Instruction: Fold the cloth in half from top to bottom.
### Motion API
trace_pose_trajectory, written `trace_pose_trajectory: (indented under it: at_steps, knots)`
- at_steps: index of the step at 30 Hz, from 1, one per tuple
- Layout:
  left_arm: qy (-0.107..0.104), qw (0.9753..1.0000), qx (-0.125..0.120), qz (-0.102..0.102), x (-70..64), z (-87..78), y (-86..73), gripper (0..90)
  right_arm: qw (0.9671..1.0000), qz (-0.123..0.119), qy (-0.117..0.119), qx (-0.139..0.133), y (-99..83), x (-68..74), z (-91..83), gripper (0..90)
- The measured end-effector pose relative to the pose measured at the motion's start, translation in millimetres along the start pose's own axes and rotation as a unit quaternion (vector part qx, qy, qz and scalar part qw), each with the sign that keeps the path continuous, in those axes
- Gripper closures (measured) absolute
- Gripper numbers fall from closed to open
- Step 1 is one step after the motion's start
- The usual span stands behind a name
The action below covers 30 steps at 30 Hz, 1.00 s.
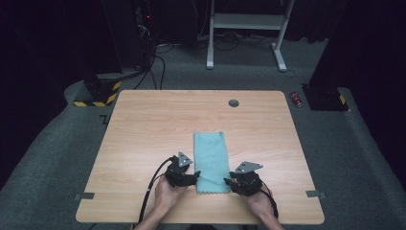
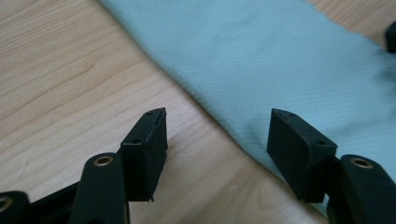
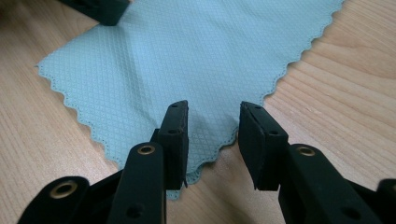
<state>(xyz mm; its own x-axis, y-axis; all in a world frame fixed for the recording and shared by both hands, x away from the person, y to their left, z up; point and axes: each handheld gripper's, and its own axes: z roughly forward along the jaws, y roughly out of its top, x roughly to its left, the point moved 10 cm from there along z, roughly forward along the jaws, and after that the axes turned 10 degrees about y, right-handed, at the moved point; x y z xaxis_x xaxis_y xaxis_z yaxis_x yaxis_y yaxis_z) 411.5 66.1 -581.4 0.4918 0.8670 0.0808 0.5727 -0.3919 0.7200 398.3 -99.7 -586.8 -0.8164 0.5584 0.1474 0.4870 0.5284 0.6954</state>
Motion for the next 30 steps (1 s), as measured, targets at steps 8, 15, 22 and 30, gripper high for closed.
trace_pose_trajectory:
  at_steps: [8,15,22,30]
  knots:
    - [-0.021,0.9989,0.016,0.039,-31.6,-12.4,-18.4,37.4,1.0,0.0,0.0,-0.003,-0.3,0.6,-3.8,65.7]
    - [-0.016,0.9987,0.017,0.045,-30.9,-13.4,-19.6,37.7,0.9999,0.002,0.009,0.004,-3.0,6.4,0.1,66.1]
    - [-0.016,0.9985,0.022,0.048,-22.9,-17.0,-23.5,37.6,0.9999,-0.001,0.012,0.0,-3.2,13.3,1.9,65.7]
    - [-0.009,0.9991,0.023,0.035,-14.4,-24.1,-31.5,38.2,0.9997,-0.013,0.019,-0.001,0.4,26.8,8.6,65.8]
